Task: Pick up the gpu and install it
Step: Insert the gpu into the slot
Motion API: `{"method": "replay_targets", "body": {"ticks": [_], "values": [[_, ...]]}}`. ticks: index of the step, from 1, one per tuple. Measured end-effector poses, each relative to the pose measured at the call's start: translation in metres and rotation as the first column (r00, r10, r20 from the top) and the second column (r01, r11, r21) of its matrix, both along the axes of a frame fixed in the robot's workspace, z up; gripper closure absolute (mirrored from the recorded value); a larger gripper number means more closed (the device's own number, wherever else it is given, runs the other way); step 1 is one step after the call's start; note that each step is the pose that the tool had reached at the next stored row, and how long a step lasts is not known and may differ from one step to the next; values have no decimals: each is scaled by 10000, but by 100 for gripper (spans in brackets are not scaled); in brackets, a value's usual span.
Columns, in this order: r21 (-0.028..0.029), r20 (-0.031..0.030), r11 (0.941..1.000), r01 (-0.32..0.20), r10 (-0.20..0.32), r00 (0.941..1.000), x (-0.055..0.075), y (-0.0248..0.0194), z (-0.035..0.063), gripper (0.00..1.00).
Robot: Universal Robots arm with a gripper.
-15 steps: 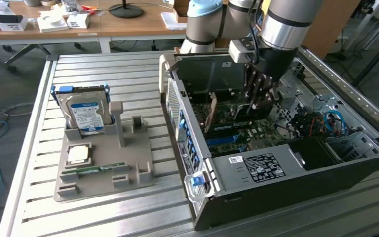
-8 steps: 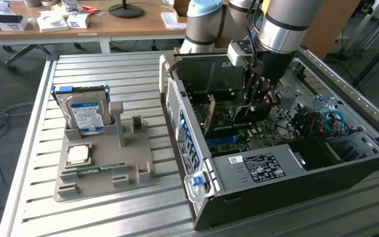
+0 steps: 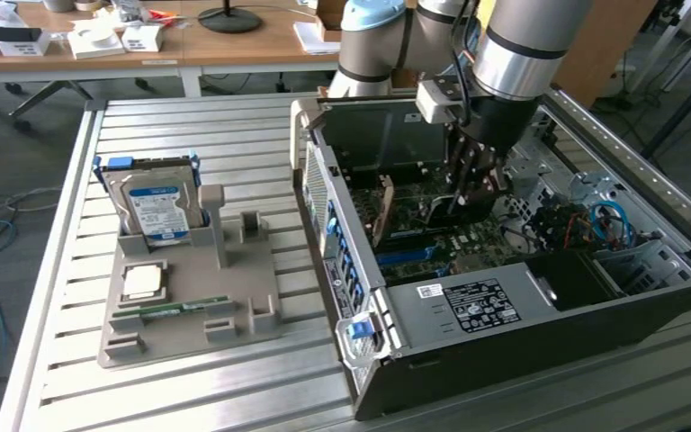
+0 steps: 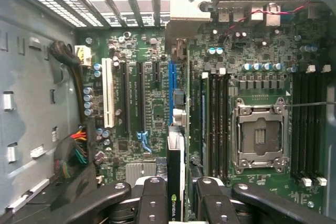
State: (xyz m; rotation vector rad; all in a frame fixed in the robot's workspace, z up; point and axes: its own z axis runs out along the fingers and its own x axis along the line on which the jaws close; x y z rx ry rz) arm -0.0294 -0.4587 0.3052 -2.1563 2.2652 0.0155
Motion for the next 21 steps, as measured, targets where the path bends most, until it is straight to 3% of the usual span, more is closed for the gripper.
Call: {"method": "replay_targets", "body": {"ticks": [3,12,21], "values": [[-1,0,10000,0,0,10000,-1,-36,0,74],[-3,18,10000,-1,1,10000,-90,-37,-8,74],[0,19,10000,-1,1,10000,-90,-37,-97,74]]}}
